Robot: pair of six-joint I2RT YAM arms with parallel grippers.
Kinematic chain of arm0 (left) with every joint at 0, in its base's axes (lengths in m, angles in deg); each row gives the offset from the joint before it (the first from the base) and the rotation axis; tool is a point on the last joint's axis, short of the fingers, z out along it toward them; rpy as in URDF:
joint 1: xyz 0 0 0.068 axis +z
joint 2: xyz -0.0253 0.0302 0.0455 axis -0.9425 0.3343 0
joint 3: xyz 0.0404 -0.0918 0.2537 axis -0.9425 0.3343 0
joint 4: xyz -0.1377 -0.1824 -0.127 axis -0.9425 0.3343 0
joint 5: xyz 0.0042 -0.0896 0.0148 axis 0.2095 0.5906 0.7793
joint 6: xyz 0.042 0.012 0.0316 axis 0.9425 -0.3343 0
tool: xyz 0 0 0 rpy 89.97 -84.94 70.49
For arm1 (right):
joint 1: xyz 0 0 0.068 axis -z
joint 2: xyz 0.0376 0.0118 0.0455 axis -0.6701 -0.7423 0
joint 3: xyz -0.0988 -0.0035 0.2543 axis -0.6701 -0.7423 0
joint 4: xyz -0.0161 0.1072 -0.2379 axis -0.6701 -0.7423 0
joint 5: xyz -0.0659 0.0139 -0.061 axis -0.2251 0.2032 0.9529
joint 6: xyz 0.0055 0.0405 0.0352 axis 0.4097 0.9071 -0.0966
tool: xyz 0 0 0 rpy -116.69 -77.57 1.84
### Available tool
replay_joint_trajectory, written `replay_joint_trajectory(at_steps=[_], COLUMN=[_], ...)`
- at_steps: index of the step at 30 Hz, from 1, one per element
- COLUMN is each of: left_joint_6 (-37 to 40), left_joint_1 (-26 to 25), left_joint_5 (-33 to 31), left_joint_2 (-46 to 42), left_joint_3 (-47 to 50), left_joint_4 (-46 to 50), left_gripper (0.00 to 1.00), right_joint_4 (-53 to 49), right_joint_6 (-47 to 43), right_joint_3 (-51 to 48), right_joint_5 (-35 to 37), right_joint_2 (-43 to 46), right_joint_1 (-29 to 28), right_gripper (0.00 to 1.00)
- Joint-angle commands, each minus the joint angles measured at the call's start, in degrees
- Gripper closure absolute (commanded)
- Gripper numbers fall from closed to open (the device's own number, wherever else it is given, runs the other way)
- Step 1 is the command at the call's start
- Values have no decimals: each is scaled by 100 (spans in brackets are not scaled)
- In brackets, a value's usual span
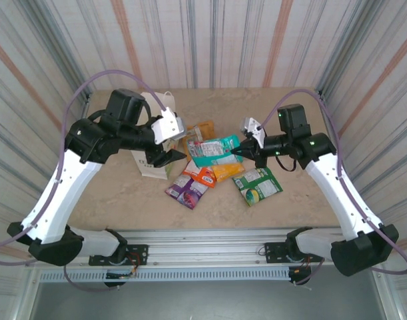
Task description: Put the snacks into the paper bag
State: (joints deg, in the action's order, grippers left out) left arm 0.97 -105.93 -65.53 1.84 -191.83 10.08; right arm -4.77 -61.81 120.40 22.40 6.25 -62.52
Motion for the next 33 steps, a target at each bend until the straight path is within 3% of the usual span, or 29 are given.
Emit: replay_joint_trajectory(at_steps=[1,8,14,21,26,33], left_joint_6=[254,231,123,49,66,116], left_joint_1=[-172,-365,-435,-510,-583,-644], left_joint_5=[126,183,683,619,655,691], left_joint_2=[249,628,870,1156,1283,1478], left_joint_3=[57,39,-60,-170,-221,-549], left_joint_4=[-28,-24,111,402,549,989], left_gripper=[25,26,28,39,61,77], right_joint_4=[-416,-125,17,268,474,551], right_joint_6=[-652,-573,-475,-359,-272,-230], right_joint_3=[175,165,147,137,64,42], right_joint_5=[-5,2,56,138,248,369], right_joint_2=[15,13,-60,-66,-75,-41], right_joint_1=[-244,-536,-657,-739,-777,-785], right_gripper=[100,100,100,100,100,100])
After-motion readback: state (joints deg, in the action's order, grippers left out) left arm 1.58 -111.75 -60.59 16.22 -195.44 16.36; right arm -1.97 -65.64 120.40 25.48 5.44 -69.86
